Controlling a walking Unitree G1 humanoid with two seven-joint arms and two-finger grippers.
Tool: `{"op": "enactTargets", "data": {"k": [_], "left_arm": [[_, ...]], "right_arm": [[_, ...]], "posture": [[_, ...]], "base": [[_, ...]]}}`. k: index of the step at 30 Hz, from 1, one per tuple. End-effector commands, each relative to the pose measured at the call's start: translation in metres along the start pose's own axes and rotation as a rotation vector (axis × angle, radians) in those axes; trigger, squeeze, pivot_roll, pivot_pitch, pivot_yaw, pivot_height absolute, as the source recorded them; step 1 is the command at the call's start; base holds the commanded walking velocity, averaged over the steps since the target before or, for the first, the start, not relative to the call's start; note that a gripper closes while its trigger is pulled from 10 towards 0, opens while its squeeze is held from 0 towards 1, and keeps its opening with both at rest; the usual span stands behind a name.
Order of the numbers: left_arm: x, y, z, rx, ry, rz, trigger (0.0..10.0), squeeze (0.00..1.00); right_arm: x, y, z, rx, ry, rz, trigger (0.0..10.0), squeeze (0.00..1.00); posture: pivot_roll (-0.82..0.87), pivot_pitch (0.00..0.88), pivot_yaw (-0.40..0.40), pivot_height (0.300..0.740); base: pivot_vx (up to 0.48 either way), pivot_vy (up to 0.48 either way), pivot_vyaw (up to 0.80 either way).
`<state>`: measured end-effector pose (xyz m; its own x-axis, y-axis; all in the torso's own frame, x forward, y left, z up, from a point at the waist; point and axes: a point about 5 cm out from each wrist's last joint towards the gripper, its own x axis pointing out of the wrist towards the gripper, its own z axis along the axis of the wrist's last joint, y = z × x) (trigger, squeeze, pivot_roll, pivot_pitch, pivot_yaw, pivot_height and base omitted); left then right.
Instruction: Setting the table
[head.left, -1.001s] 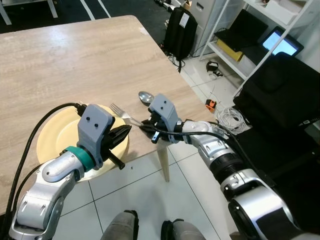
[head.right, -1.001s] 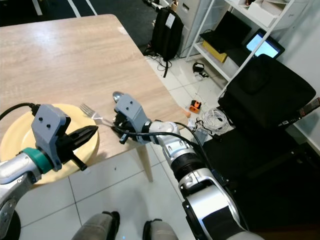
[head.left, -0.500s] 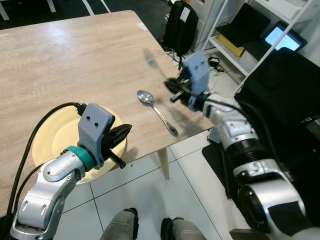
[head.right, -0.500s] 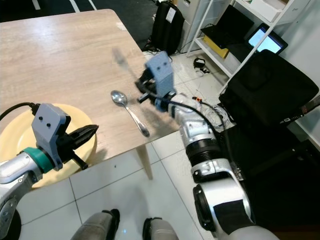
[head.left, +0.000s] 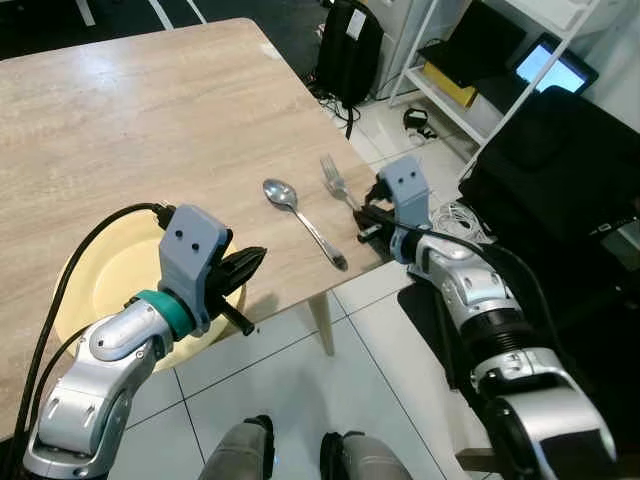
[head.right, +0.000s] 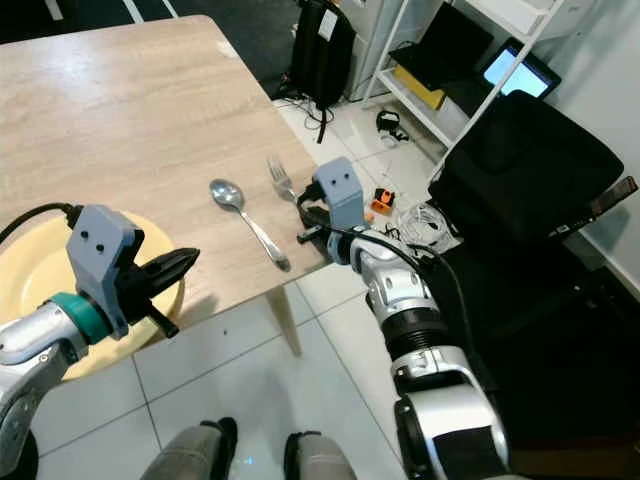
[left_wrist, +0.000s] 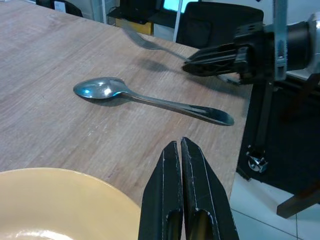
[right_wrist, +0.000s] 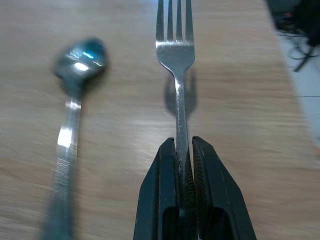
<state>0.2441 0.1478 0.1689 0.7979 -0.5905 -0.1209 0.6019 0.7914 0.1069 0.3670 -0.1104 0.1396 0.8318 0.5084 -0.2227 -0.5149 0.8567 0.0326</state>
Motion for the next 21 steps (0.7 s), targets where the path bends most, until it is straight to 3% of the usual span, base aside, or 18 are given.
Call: {"op": "enactTargets", "data": {"k": [1,9,13,14,15,20,21], "left_arm": [[0.002,-0.003,-0.007,-0.017,0.027,-0.015,10.0,0.0],[0.005,-0.004,-0.006,-0.016,0.024,-0.025,10.0,0.0],[0.005,-0.004,-0.006,-0.017,0.025,-0.023,10.0,0.0],[0.004,-0.004,-0.007,-0.018,0.025,-0.021,10.0,0.0],[0.004,-0.005,-0.007,-0.018,0.026,-0.019,10.0,0.0],[0.004,-0.005,-0.007,-0.019,0.026,-0.017,10.0,0.0],[0.003,-0.005,-0.007,-0.019,0.027,-0.015,10.0,0.0]], "right_arm": [[0.0,0.0,-0.002,0.042,-0.004,-0.014,10.0,0.0],[0.008,0.012,0.003,0.049,-0.008,-0.018,10.0,0.0],[0.01,0.014,-0.002,0.01,0.024,-0.018,10.0,0.0],[0.01,0.014,-0.004,-0.002,0.034,-0.019,10.0,0.22],[0.01,0.013,-0.005,-0.008,0.038,-0.021,10.0,0.85],[0.01,0.013,-0.006,-0.018,0.044,-0.02,10.0,0.85],[0.01,0.013,-0.008,-0.024,0.048,-0.02,10.0,1.0]], "posture": [[0.11,0.057,-0.03,0.74],[0.11,0.054,-0.028,0.74],[0.12,0.052,-0.036,0.74],[0.12,0.053,-0.039,0.74],[0.12,0.053,-0.039,0.74],[0.12,0.053,-0.04,0.74],[0.12,0.055,-0.04,0.74]], "base": [[0.0,0.0,0.0],[0.0,0.0,0.0],[0.0,0.0,0.0],[0.0,0.0,0.0],[0.0,0.0,0.0],[0.0,0.0,0.0],[0.0,0.0,0.0]]}}
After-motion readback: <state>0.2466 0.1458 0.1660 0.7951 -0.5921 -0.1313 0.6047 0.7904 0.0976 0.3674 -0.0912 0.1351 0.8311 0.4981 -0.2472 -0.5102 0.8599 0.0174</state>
